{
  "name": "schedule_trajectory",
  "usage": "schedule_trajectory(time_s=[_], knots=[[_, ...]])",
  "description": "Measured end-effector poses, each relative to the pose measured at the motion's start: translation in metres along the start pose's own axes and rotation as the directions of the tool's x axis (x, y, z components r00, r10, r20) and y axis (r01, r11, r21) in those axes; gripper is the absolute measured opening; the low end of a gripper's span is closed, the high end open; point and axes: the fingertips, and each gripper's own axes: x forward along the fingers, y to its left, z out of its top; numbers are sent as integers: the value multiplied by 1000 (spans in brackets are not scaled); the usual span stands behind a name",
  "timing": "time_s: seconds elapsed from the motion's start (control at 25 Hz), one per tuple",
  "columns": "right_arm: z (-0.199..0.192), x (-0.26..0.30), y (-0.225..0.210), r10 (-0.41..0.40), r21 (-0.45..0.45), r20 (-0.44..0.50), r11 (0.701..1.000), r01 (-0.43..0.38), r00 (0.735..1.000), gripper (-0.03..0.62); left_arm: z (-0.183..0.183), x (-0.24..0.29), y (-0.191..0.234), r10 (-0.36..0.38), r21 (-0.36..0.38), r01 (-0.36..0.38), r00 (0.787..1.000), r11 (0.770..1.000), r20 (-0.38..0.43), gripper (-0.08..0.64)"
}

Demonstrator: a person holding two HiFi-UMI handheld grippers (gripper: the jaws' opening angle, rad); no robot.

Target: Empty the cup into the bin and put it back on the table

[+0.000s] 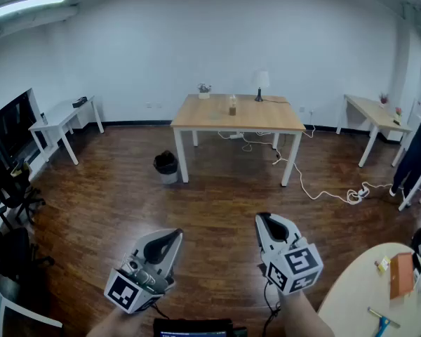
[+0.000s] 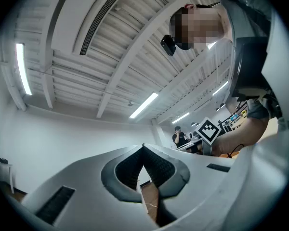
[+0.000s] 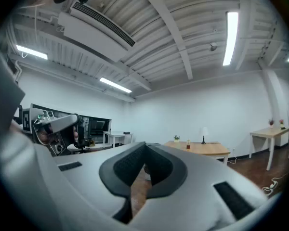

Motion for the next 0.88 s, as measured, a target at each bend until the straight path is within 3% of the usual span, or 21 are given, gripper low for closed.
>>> schedule_trajectory(time_s=[0.16, 0.4, 0.72, 0.88], knots=[[3, 13, 3, 40, 0, -11, 999, -40, 999, 0, -6, 10, 6, -8, 8, 8, 1000, 1000, -5, -9], [-5, 55, -14, 12, 18, -30, 1000, -11, 999, 0, -23, 22, 37, -19, 16, 19, 1000, 1000, 24, -9], [-8, 132, -26, -46, 48, -33, 998, 48, 998, 0, -53, 34, 126, -24, 59, 23, 1000, 998, 20, -9], [-11, 173, -26, -60, 44, -49, 997, 62, 997, 0, -72, 38, 164, -32, 33, 31, 999, 999, 13, -9]])
